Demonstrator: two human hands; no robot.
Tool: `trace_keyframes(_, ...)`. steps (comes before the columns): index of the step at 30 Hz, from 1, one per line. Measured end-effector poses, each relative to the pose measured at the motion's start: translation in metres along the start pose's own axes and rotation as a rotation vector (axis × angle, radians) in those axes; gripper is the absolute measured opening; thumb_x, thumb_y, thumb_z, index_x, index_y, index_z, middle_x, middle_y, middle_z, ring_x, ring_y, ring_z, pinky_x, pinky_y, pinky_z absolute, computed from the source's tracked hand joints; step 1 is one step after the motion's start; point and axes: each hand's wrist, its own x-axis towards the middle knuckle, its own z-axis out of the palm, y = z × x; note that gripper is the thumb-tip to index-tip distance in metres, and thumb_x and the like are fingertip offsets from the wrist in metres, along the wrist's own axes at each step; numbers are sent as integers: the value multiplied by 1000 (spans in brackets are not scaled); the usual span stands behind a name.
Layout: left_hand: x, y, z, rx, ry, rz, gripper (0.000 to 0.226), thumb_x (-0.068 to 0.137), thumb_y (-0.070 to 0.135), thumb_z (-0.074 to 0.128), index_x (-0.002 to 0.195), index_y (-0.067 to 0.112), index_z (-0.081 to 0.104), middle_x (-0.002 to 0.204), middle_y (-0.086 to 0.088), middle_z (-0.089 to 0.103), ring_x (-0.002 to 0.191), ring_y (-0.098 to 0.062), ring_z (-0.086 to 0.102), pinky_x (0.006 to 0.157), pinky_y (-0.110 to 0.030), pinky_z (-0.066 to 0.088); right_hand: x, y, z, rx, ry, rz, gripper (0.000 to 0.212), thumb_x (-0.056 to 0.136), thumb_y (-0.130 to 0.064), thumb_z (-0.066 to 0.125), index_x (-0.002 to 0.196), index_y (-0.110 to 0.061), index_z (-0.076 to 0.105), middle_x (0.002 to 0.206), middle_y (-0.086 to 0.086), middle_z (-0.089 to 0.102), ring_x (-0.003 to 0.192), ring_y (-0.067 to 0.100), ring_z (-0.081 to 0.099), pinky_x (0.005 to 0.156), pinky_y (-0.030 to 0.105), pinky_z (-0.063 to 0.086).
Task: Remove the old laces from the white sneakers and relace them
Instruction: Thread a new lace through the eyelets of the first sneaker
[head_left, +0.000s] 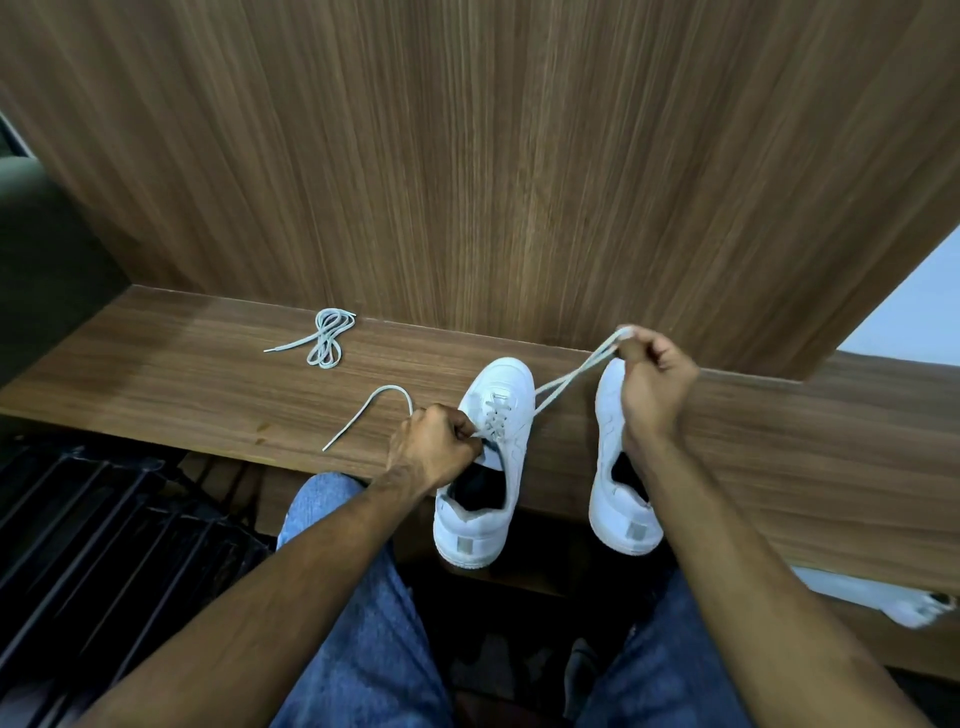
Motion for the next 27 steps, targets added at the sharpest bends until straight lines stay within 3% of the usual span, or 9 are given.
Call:
trace_keyframes(3, 0, 1, 0, 1, -10, -9, 27, 69, 38, 70, 49, 32, 53, 68, 1, 59, 84, -29, 64, 65, -28, 42, 9, 6, -9, -280, -53, -92, 20, 88, -3, 59, 102, -9, 71, 97, -2, 69, 95, 11, 65, 89, 28, 50)
trace_keyframes(7, 0, 3, 1, 10, 0, -9, 26, 71, 39, 67, 52, 30, 53, 71, 0, 63, 85, -30, 64, 65, -28, 41, -21, 38, -14, -878, -428, -331, 54, 77, -1, 57, 129, -17, 58, 127, 6, 55, 117, 27, 51, 90, 32, 41)
trace_keyframes(10, -2, 4, 1, 13, 18, -3, 25, 74, 37, 67, 53, 29, 55, 72, -1, 64, 85, -29, 64, 64, -26, 39, -49, 59, -5, -970, -755, -417, 47, 74, -16, 51, 119, -18, 65, 126, 5, 58, 117, 30, 52, 103, 37, 37)
trace_keyframes(12, 0, 2, 2, 16, 22, 0, 22, 74, 38, 65, 56, 29, 58, 76, -2, 67, 85, -29, 64, 64, -27, 41, -59, 66, 1, -1034, -845, -456, 31, 83, -21, 52, 107, -16, 70, 114, 3, 65, 114, 25, 55, 107, 37, 31)
trace_keyframes(15, 1, 1, 3, 16, 26, 15, 11, 72, 40, 67, 68, 31, 68, 76, 2, 69, 85, -25, 66, 66, -27, 45, -60, 61, 5, -1005, -724, -488, 20, 88, -17, 54, 95, -15, 72, 99, 4, 71, 101, 26, 61, 102, 38, 36)
trace_keyframes(19, 3, -3, 2, -9, 9, 17, 12, 71, 40, 70, 78, 31, 73, 77, 5, 70, 83, -21, 66, 66, -26, 47, -34, 36, -4, -590, -307, -109, 18, 87, -11, 56, 84, -21, 71, 80, 1, 72, 72, 20, 64, 76, 36, 51)
trace_keyframes(21, 4, -5, 2, -32, -24, 26, 13, 70, 41, 70, 78, 32, 74, 73, 8, 69, 80, -16, 66, 69, -28, 51, -20, 23, -11, -501, -163, -59, 19, 87, -11, 57, 82, -22, 72, 79, -4, 71, 68, 13, 62, 76, 35, 52)
trace_keyframes(24, 10, -8, 4, -62, -88, 58, 11, 74, 36, 73, 81, 29, 76, 68, 12, 66, 73, -10, 62, 68, -25, 49, -18, 20, -19, -762, -255, -138, 20, 86, -11, 56, 96, -18, 73, 96, -2, 72, 80, 16, 64, 79, 32, 49)
trace_keyframes(27, 16, -15, -4, -240, -245, 140, 7, 80, 23, 77, 83, 17, 78, 67, 3, 69, 63, -3, 56, 64, -20, 44, -30, 36, -22, -986, -541, -366, 51, 77, -11, 53, 127, -14, 60, 121, 5, 62, 112, 26, 57, 97, 39, 45)
